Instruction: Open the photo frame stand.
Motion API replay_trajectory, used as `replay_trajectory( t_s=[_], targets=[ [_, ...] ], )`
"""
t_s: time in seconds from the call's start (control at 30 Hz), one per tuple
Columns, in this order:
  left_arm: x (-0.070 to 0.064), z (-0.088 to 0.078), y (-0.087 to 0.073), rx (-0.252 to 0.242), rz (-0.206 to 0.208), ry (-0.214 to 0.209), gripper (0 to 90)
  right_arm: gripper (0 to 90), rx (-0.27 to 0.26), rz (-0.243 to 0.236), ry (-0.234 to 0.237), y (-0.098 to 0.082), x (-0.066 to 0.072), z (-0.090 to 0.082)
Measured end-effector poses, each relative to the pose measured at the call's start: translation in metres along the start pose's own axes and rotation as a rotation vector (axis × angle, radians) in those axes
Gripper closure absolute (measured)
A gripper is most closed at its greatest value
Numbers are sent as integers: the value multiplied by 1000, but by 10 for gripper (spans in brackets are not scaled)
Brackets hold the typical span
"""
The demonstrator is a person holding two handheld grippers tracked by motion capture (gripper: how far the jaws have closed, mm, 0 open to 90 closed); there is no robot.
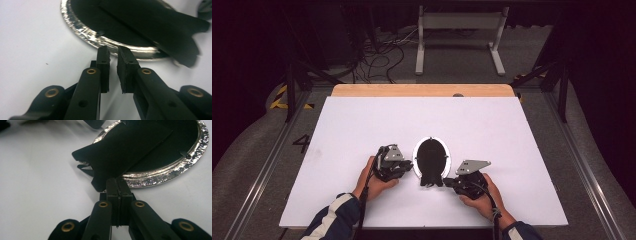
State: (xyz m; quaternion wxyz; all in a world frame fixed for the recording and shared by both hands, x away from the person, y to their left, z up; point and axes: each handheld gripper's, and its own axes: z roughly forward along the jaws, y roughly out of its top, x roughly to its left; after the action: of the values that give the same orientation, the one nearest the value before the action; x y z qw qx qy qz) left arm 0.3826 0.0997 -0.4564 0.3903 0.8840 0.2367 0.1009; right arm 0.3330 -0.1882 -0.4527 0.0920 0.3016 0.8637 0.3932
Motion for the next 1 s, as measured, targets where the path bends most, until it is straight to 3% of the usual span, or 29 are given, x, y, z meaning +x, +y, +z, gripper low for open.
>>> replay_trajectory(
  t_s=[0.17, 0.3, 0.4, 0.47, 0.77, 0.87, 1.0],
  targets=[
    [-9, -16, -5, -8, 60, -13, 786, 883, 39, 11, 18, -1, 1, -5],
    [-15, -30, -17, -18, 64, -28, 728, 837, 67, 10, 70, -1, 3, -8],
    [-16, -34, -24, -20, 56, -46, 700, 824, 83, 9, 71, 0, 6, -5],
    [-17, -36, -28, -12, 58, -49, 643, 788, 107, 7, 108, 1, 7, -1],
    [-19, -30, -30, 16, 77, -53, 611, 716, 87, 39, 109, 2, 8, 3],
    [-20, -27, -30, 27, 79, -52, 605, 677, 71, 76, 112, 2, 5, 3],
    [-19, -26, -29, 26, 78, -51, 599, 647, 31, 143, 158, 3, -1, 3]
  ],
)
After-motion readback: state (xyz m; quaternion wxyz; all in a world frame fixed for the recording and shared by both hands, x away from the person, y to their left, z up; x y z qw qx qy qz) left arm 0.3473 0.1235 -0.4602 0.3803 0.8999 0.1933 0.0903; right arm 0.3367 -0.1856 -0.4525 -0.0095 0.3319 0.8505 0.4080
